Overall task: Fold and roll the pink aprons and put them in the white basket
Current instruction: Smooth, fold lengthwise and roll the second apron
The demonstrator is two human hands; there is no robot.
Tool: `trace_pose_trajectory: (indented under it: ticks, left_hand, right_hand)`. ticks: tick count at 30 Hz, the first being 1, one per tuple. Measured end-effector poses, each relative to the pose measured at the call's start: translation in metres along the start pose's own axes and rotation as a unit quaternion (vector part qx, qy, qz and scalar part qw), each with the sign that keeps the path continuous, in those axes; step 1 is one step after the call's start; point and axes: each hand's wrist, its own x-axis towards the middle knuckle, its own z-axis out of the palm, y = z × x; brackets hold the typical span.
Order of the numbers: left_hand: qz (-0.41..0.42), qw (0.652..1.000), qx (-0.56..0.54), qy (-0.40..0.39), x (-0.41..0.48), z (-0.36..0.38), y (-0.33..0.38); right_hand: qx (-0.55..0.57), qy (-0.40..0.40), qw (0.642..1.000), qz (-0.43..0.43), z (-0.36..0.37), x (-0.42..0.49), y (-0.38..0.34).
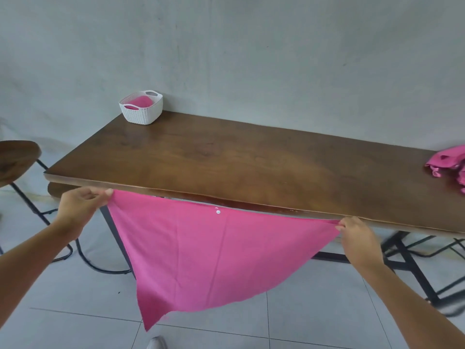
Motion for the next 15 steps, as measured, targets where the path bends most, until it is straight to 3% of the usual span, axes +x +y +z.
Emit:
trace_pose_trajectory:
  ticks: [7,15]
  left_hand:
    - [-0.005,1.0,-0.001,0.005,0.003,0.006,-0.006]
    - [-0.038,0.998,0.041,0.014,0.021,0.023,-0.013]
  right_hand:
    - [0.035,0.046,0.997,-0.057,-0.009,-0.009,-0.006]
    - [0.068,0.031,0.997,0.015,-0.003,-0.003,-0.025]
